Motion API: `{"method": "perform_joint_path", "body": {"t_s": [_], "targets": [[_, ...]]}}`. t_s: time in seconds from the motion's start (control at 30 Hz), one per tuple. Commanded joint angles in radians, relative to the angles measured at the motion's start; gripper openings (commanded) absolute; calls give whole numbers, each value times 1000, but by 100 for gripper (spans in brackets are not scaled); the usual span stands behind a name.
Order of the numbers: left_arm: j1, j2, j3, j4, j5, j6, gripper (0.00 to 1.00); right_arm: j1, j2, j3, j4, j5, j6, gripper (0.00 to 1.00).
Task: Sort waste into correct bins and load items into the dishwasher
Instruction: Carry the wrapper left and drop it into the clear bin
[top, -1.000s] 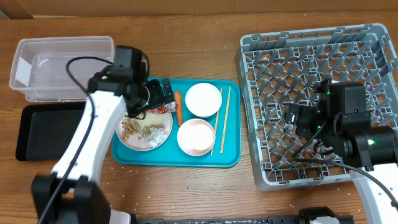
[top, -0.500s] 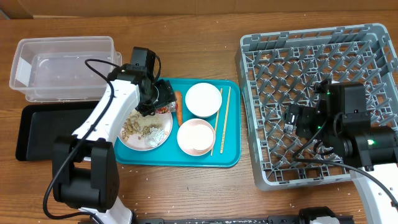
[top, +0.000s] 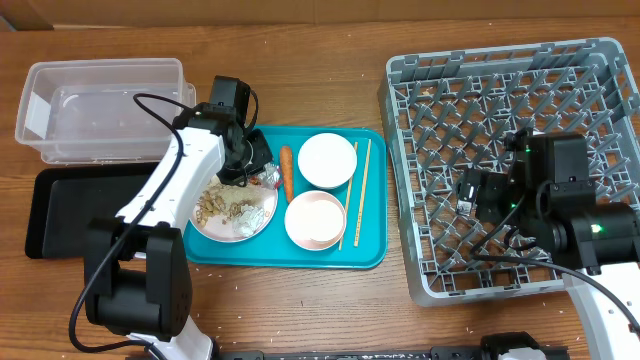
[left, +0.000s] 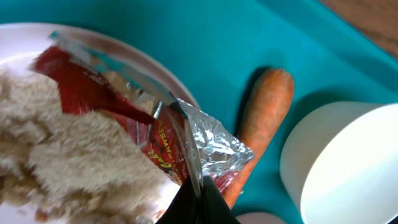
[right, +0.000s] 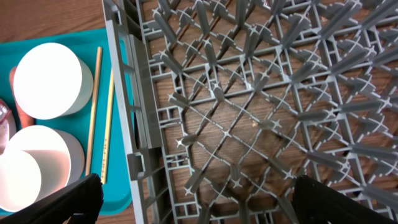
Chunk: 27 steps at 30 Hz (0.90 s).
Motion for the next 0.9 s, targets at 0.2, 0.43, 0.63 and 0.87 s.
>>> {"method": "perform_joint_path", "body": {"t_s": [0.2,0.43,0.63,0.87], "targets": [[22,-114,247,-149,-190,94,4,-3,-6,29,-2,11,-3,100],[119,-178,327,-135,-356,125,4,-3,-6,29,-2,10,-3,100],[262,-138,327,-78,-360,125,4,-3,-6,29,-3,10,-3,100],[361,-60,327,3,-348,125,4,-3,-5,29,-6,10,-2,100]]}}
